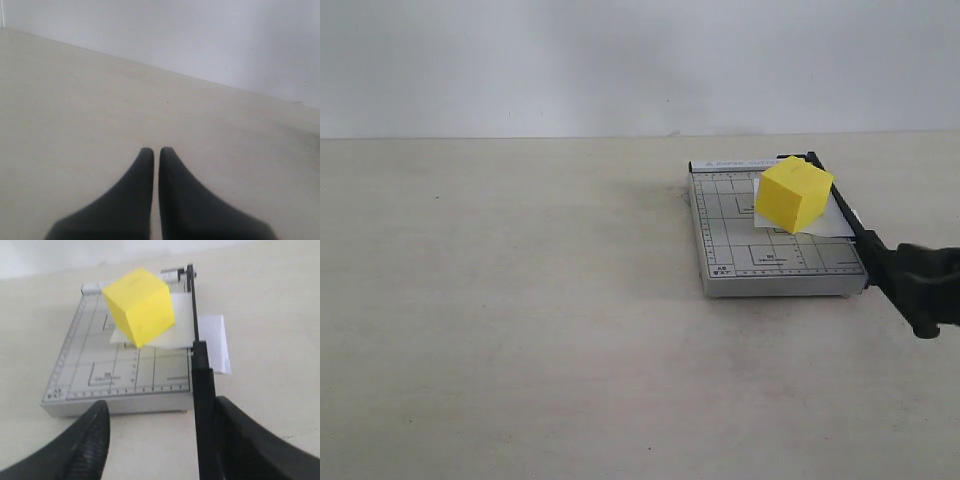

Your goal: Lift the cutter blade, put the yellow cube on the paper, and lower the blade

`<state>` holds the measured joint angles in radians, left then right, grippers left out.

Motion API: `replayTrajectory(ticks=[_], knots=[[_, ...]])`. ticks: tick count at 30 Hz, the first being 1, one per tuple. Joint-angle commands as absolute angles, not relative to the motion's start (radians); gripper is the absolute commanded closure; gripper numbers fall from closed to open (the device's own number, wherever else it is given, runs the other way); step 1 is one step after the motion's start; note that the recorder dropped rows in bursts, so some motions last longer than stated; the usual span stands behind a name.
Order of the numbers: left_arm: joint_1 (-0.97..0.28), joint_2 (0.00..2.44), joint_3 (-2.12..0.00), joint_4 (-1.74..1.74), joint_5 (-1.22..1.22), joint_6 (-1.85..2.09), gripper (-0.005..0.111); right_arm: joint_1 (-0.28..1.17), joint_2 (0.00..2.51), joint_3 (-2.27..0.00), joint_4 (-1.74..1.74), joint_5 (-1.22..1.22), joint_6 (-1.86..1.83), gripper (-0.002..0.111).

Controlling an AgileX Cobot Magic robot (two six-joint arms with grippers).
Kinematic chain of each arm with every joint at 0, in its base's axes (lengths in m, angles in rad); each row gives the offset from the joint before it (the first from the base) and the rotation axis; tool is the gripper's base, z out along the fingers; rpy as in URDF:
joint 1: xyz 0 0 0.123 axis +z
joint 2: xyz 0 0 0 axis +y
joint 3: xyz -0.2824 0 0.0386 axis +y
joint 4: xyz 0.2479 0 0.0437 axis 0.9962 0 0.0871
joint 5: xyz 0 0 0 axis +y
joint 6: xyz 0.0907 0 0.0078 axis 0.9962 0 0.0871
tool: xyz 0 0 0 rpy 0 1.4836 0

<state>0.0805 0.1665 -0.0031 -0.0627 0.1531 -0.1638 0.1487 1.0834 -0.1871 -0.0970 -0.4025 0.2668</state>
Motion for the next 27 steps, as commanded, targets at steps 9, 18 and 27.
replayTrajectory(ticks=[9,18,27], knots=[[0.083,0.169,0.0,-0.071,0.141,-0.165,0.102,0.149,0.365,-0.184,-0.065,0.293,0.47,0.109],[0.083,0.169,0.0,-0.071,0.139,-0.165,0.102,0.146,0.052,-0.184,-0.2,0.475,0.446,0.109],[0.083,0.169,0.0,-0.071,0.139,-0.165,0.102,0.146,0.027,-0.11,-0.374,0.445,0.38,0.109]])
